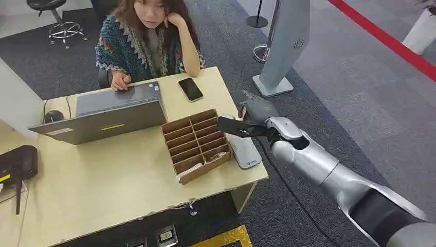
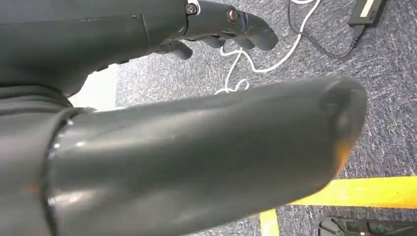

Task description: Pass the card to the sensor for recognition and then transmit it.

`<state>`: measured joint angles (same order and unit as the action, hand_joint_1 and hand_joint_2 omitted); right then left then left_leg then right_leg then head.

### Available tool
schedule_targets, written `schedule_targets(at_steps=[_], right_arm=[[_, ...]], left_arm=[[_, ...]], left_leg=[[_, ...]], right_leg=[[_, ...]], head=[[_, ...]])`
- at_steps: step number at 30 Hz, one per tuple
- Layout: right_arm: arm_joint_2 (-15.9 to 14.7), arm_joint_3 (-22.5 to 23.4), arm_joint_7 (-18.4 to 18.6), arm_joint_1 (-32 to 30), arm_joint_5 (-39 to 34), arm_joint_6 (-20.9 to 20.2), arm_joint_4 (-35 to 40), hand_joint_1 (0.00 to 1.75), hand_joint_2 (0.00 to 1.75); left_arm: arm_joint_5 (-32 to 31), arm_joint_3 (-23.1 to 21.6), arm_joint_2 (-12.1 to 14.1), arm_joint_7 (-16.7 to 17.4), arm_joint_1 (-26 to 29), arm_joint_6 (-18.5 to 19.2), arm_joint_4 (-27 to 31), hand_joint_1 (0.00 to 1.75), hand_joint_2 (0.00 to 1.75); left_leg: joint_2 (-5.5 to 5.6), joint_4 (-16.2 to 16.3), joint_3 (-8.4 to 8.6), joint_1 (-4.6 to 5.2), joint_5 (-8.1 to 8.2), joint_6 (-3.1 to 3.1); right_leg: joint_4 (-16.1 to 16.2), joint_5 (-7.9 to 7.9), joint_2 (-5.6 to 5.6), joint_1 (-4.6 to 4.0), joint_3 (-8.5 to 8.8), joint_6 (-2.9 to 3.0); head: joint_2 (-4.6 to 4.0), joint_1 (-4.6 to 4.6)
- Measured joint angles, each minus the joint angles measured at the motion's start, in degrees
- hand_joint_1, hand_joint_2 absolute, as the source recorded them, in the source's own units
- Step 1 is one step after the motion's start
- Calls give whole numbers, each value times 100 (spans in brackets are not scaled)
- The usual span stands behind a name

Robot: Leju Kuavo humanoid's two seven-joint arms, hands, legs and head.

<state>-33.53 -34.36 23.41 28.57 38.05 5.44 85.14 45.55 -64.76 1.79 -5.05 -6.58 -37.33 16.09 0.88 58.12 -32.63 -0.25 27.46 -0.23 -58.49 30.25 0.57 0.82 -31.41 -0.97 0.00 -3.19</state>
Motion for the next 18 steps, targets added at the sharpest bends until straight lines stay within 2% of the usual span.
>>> schedule_targets(at_steps=[7,18], right_arm=[[-129,320,98,-493,52,-17,318,175,175],[-146,671,70,-1160,87,-155,472,175,175]], left_arm=[[-52,0,-13,0,-2,-2,0,0,0],[-160,0,-13,96,-7,-26,0,0,0]], left_leg=[[-1,0,1,0,1,1],[0,-1,-1,0,1,1]], right_leg=[[0,0,-1,0,-1,0],[0,0,0,0,1,0]], head=[[0,0],[0,0]])
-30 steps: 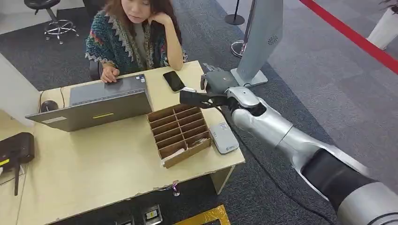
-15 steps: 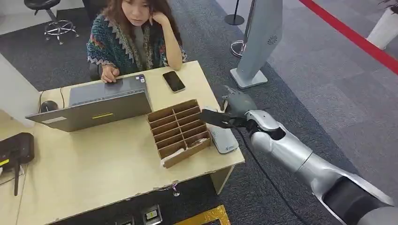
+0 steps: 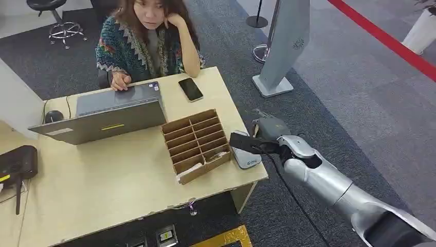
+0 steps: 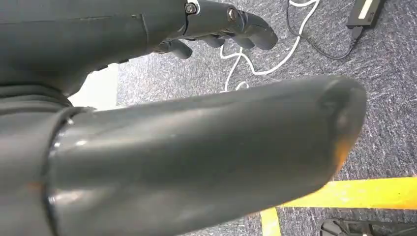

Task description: Pass the card to the sensor for recognition and then transmit it.

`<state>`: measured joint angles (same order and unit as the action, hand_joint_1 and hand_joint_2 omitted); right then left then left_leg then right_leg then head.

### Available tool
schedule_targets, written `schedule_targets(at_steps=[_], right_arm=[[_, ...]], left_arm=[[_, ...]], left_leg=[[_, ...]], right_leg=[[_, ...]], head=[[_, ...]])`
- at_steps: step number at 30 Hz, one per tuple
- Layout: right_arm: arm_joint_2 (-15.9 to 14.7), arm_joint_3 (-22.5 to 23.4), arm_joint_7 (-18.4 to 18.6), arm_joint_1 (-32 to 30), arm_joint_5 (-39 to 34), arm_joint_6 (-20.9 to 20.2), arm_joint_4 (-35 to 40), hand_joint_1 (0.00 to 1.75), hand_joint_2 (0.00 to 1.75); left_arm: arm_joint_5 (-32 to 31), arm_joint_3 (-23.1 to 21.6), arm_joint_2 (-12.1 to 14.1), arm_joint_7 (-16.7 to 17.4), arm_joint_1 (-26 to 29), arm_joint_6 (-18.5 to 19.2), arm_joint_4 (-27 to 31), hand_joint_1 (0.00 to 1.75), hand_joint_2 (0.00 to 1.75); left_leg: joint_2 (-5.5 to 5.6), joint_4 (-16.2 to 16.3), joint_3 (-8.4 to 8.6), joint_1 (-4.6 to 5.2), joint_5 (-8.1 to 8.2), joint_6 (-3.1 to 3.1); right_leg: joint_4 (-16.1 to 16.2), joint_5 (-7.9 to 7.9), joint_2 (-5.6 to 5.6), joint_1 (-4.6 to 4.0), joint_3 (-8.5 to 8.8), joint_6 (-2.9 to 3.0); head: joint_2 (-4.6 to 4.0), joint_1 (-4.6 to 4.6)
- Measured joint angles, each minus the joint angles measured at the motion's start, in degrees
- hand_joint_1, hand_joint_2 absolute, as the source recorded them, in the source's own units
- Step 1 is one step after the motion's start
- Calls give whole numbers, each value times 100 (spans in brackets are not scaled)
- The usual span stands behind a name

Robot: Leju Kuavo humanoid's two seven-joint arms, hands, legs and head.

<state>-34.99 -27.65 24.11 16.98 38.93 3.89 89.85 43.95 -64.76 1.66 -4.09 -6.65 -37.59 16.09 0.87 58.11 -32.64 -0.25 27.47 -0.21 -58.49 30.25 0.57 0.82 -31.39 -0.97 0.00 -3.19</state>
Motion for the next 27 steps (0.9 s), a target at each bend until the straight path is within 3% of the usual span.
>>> schedule_targets(at_steps=[13,27], right_arm=[[214,13,-118,-447,-37,61,-76,175,175],[387,13,-188,-489,-87,173,-201,175,175]], left_arm=[[-103,0,2,15,-5,28,0,0,0],[-144,0,2,15,-6,57,0,0,0]], left_leg=[[0,-1,0,0,0,0],[-8,-1,5,0,0,1]], right_leg=[[0,0,-1,0,0,0],[0,0,-10,0,2,0]], head=[[0,0],[0,0]])
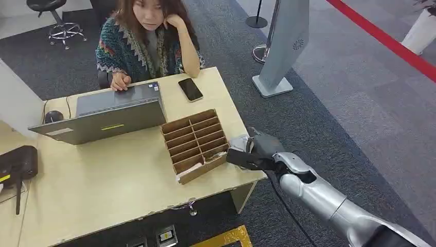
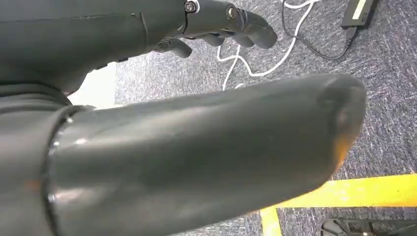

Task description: Pass the card to the sensor for recognition and then transmit it.

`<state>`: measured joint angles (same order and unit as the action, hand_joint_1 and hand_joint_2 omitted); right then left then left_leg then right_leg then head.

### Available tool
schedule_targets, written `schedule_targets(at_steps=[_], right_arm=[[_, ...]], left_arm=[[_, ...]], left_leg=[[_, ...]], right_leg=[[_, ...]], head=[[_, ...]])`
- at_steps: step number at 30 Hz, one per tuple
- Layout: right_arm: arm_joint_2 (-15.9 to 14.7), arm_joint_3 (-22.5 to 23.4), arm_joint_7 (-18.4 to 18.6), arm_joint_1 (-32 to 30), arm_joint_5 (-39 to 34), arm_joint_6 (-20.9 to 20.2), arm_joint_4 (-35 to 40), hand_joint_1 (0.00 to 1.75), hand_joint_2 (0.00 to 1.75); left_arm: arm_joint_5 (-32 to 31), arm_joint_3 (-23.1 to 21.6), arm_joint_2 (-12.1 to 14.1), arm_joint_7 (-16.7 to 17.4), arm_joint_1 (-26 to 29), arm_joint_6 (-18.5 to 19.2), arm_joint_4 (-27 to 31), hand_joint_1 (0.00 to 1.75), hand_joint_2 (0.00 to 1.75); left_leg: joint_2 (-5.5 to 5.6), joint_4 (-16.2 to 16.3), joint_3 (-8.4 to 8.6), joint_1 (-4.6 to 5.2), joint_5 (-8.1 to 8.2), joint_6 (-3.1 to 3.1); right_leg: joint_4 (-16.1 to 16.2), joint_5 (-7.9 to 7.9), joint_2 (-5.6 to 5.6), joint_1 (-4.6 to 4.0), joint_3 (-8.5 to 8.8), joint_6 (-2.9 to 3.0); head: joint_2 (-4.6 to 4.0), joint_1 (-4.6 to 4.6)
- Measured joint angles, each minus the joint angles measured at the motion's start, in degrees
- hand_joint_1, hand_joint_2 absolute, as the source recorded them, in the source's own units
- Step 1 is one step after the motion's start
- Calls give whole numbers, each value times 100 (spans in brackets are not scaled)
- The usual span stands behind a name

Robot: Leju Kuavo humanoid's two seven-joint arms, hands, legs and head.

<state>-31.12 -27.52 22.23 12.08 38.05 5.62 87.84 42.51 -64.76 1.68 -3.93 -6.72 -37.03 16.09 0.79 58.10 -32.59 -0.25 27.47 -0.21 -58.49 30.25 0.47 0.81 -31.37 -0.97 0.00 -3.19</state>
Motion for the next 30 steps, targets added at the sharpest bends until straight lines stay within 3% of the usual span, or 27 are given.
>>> schedule_targets(at_steps=[16,30], right_arm=[[170,-4,-175,133,-103,179,-321,175,175],[-1,92,-26,711,-33,19,-170,175,175]], left_arm=[[7,0,0,2,1,-4,0,0,0],[-257,-17,-2,2,-98,24,0,0,0]], left_leg=[[-1,0,10,0,0,0],[-2,0,8,2,-1,0]], right_leg=[[0,-1,-2,0,10,0],[0,-5,-6,3,7,1]], head=[[0,0],[0,2]])
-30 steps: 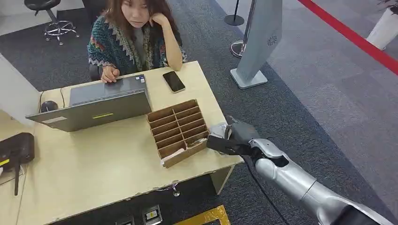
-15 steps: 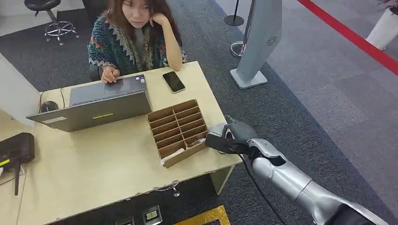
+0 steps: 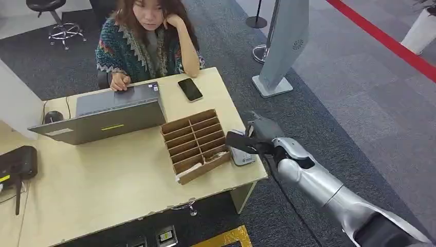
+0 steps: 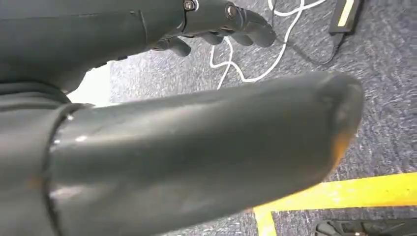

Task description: Pass the card to the sensor for recognition and then transmit it.

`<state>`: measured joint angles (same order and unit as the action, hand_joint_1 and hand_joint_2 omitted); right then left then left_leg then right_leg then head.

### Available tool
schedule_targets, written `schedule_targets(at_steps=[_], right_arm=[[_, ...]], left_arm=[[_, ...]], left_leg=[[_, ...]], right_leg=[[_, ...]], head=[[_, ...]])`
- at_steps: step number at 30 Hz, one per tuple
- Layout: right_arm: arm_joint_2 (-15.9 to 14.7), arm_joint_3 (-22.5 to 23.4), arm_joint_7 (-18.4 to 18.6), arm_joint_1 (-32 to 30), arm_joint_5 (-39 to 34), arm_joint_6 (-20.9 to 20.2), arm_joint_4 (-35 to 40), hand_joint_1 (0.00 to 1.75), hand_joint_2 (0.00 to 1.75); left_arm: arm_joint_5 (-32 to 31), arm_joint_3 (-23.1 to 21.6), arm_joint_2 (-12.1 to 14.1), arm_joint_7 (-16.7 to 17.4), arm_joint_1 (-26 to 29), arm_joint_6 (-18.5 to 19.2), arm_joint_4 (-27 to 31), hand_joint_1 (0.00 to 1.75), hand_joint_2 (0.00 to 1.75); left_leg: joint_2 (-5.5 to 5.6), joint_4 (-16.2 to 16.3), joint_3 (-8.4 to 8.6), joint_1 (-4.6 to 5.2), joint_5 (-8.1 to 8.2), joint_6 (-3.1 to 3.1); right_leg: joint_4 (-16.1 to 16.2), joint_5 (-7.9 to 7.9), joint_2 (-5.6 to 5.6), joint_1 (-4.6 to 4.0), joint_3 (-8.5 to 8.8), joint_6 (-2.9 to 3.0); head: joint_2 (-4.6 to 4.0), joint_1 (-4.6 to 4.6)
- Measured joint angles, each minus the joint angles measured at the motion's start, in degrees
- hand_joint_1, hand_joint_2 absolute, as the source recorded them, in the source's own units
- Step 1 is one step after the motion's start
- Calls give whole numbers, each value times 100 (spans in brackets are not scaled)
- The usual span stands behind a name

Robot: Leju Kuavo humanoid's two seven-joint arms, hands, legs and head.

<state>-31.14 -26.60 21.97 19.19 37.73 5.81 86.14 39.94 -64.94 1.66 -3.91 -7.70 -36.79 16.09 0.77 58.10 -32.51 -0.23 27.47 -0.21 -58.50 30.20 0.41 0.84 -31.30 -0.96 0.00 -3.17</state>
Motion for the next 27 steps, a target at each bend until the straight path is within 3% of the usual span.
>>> schedule_targets(at_steps=[12,17,22,27], right_arm=[[-178,-129,118,1738,131,-699,197,175,175],[-132,-466,114,2488,136,-922,144,175,175],[96,-835,-24,3013,127,-959,-210,175,175],[472,-1290,-247,3669,9,-712,-923,175,175]], left_arm=[[-433,-116,-33,184,-237,83,31,0,0],[-604,-199,-37,306,-333,149,42,0,0],[-724,-241,-50,356,-387,179,83,0,0],[-835,-243,-52,415,-432,186,120,0,0]], left_leg=[[-5,0,-3,1,-2,-1],[-4,0,-11,-1,-2,-1],[1,0,-21,-2,-3,-2],[1,0,-22,-2,-4,-3]], right_leg=[[-1,-4,-9,1,-4,0],[-2,-4,-7,-3,-7,1],[-3,-4,3,-4,-12,1],[-4,-4,5,-5,-13,1]], head=[[0,-4],[0,-2],[0,0],[0,-2]])
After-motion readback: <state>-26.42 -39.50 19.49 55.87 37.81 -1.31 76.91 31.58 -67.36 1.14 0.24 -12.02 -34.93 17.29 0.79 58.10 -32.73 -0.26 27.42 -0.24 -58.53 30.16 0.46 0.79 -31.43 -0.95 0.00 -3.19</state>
